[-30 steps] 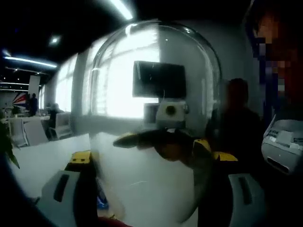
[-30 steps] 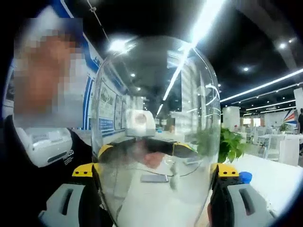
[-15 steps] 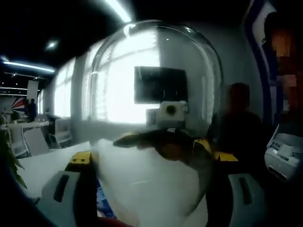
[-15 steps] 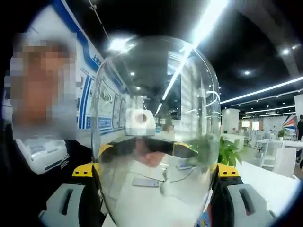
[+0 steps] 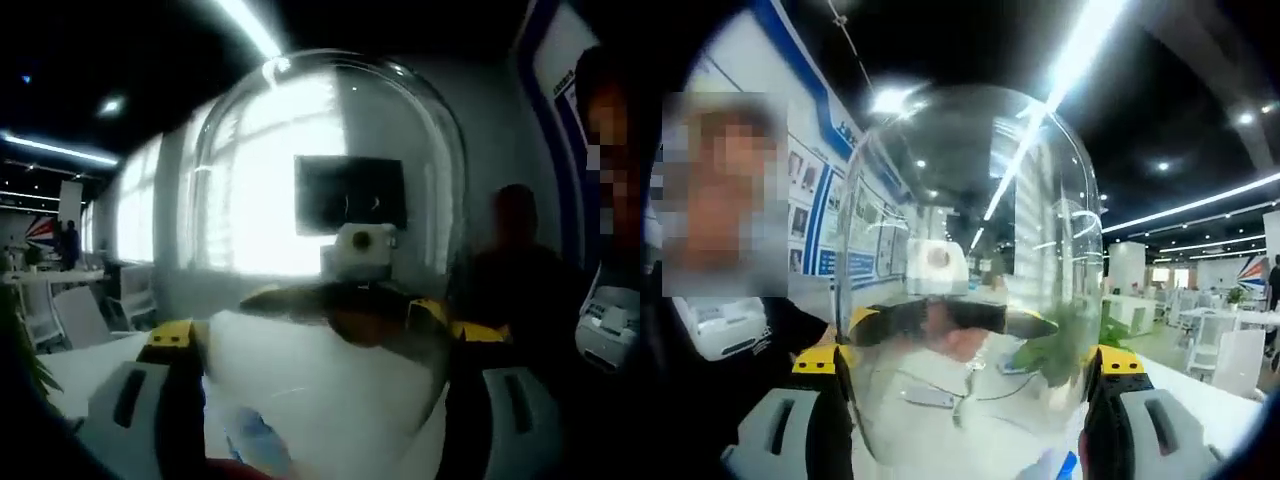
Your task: Open the cover put in the Mizone put the cover back on
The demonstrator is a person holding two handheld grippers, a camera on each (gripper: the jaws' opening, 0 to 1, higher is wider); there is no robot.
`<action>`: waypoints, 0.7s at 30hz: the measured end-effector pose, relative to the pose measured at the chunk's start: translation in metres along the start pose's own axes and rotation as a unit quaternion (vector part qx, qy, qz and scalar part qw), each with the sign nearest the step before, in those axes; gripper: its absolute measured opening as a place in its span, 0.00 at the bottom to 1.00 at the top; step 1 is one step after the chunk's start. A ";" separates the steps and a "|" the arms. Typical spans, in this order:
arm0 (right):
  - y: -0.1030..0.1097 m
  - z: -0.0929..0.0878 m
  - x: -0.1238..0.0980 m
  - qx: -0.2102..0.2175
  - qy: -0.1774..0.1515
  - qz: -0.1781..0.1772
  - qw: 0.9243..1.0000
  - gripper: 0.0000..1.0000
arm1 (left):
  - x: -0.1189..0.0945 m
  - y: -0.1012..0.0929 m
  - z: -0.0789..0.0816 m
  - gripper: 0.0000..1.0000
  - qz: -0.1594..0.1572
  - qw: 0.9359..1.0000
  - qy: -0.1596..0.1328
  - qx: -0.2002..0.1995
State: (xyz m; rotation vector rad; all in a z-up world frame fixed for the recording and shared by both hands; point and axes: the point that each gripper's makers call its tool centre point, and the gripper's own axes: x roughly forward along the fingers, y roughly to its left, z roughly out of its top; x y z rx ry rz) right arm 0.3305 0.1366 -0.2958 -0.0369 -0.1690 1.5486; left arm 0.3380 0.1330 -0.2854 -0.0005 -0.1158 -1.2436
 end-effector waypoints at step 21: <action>-0.042 -0.053 0.007 0.025 0.007 -0.001 1.000 0.90 | 0.005 0.045 -0.048 0.85 0.008 0.999 0.029 -0.017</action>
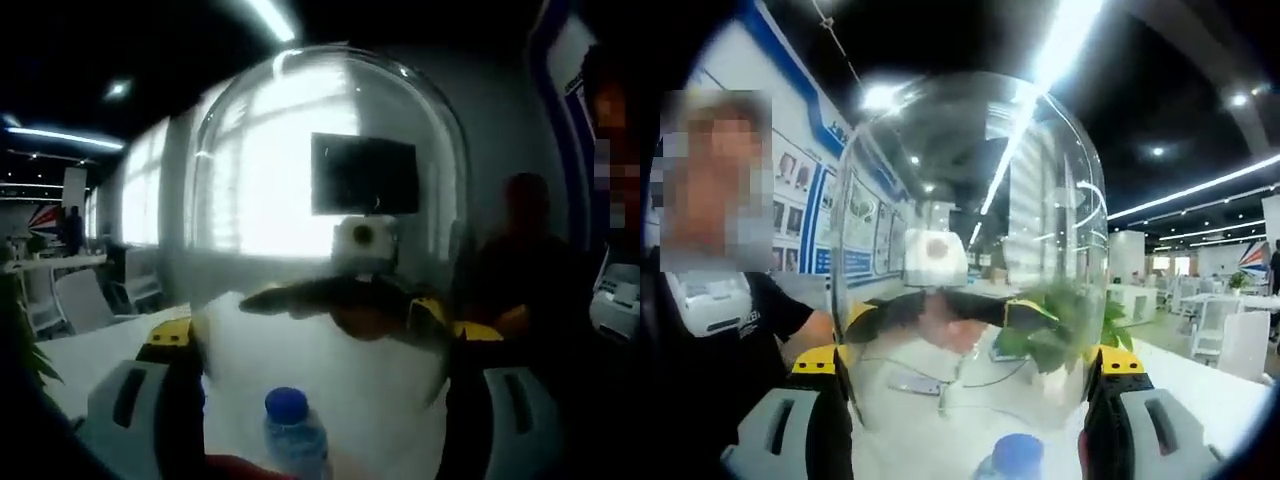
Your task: Open the cover put in the Mizone put the cover back on
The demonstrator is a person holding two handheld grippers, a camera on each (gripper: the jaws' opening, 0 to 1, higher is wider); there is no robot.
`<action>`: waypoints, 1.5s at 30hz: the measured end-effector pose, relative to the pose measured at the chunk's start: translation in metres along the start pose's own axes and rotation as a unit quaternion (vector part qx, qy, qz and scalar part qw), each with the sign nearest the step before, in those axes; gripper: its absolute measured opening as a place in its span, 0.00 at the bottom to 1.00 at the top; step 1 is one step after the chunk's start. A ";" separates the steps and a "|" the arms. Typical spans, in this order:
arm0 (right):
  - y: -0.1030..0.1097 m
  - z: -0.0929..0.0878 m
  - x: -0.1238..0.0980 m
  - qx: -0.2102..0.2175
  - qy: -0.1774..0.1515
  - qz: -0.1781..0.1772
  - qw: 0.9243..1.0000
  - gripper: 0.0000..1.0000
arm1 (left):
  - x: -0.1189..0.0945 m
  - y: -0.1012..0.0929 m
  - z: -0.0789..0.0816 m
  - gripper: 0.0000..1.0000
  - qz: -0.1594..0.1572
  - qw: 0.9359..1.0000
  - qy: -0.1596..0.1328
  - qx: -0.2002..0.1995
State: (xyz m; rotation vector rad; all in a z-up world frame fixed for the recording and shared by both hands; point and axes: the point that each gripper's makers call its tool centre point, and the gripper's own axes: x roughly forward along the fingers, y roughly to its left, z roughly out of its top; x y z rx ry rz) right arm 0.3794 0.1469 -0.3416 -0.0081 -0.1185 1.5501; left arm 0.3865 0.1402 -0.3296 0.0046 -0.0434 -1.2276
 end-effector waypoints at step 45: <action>-0.010 -0.069 0.000 0.013 0.033 -0.004 0.999 0.90 | -0.001 0.014 -0.070 0.85 -0.003 1.000 0.011 -0.023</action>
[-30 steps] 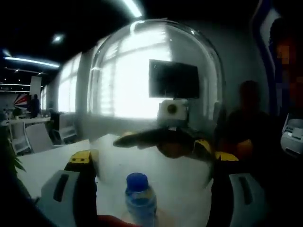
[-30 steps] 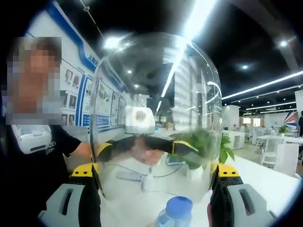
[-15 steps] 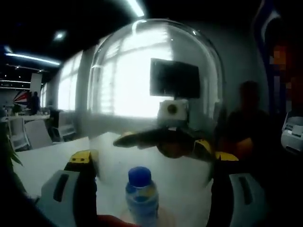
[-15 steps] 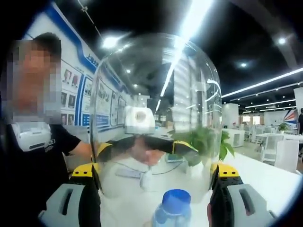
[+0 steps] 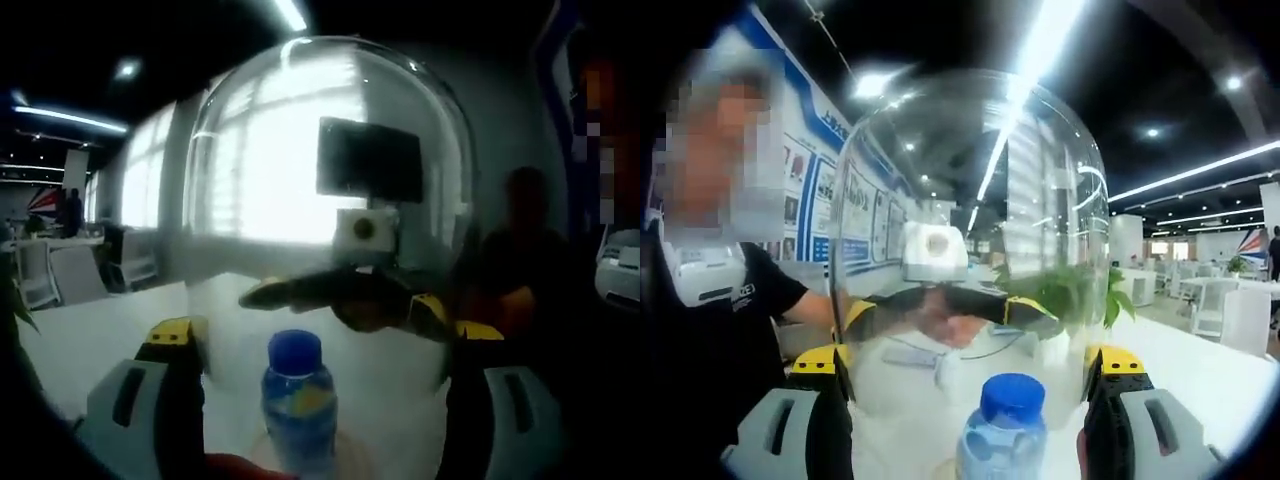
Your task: Open the cover put in the Mizone put the cover back on
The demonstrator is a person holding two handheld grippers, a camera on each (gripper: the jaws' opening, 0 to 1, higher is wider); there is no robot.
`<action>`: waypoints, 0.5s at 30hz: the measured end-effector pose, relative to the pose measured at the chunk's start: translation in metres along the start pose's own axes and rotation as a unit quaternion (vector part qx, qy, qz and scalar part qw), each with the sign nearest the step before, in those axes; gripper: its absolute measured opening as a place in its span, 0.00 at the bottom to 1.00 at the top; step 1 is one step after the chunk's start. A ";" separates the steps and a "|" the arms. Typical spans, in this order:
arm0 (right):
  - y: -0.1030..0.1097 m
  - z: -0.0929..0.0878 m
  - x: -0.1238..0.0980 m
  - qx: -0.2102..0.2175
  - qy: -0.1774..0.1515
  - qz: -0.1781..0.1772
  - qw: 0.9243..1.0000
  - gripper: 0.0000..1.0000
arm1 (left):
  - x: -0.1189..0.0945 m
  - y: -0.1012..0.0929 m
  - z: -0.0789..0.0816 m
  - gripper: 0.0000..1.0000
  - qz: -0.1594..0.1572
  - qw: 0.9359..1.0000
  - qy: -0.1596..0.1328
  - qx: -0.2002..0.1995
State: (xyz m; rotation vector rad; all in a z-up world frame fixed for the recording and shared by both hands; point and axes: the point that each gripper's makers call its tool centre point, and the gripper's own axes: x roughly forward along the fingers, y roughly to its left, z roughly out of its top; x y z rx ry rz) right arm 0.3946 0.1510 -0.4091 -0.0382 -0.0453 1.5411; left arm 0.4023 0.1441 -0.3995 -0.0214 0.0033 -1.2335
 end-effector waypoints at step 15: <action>-0.007 -0.028 0.000 0.008 0.005 -0.003 1.000 0.90 | 0.001 0.006 -0.028 0.86 -0.003 1.000 -0.006 -0.012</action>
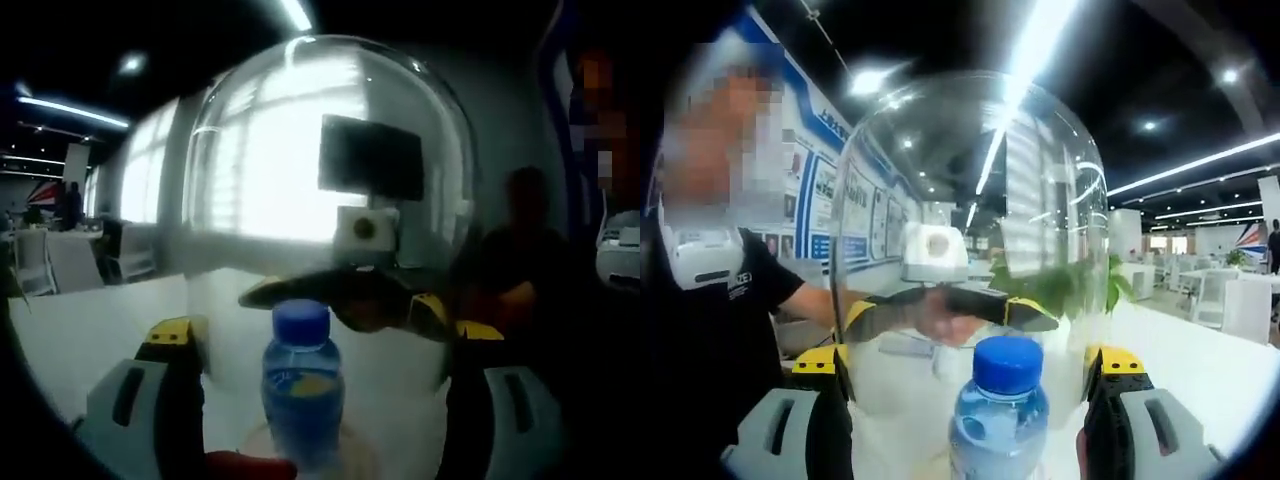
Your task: Open the cover put in the Mizone put the cover back on
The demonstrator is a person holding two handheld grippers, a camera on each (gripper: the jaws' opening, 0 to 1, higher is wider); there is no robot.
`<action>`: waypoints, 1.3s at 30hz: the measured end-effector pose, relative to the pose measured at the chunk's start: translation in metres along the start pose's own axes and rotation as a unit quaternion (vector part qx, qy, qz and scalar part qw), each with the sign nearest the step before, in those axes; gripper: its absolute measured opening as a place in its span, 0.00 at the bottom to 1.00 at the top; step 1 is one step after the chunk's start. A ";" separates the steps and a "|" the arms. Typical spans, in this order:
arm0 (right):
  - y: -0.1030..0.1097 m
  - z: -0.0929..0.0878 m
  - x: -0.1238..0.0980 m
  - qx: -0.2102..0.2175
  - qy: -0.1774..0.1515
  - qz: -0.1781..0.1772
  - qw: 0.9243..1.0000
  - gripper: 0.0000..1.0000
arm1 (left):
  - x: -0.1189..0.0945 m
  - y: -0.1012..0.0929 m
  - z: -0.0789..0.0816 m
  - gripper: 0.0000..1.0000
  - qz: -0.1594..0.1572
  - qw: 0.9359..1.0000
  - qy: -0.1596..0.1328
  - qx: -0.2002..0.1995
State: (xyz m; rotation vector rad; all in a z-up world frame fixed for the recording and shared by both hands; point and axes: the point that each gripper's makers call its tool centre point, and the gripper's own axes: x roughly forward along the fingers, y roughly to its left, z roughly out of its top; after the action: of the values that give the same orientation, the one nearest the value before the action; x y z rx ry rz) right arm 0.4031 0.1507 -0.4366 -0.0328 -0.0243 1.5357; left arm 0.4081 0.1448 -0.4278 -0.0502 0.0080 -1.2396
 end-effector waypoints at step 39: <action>-0.013 -0.075 0.005 0.029 0.020 -0.006 0.999 0.90 | 0.003 0.020 -0.075 0.86 -0.004 0.999 0.026 -0.032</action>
State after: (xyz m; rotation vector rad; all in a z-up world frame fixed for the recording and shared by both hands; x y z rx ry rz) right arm 0.4194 0.1544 -0.5108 -0.0164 0.0524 1.5226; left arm 0.4257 0.1456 -0.5033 -0.0732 0.0933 -1.2491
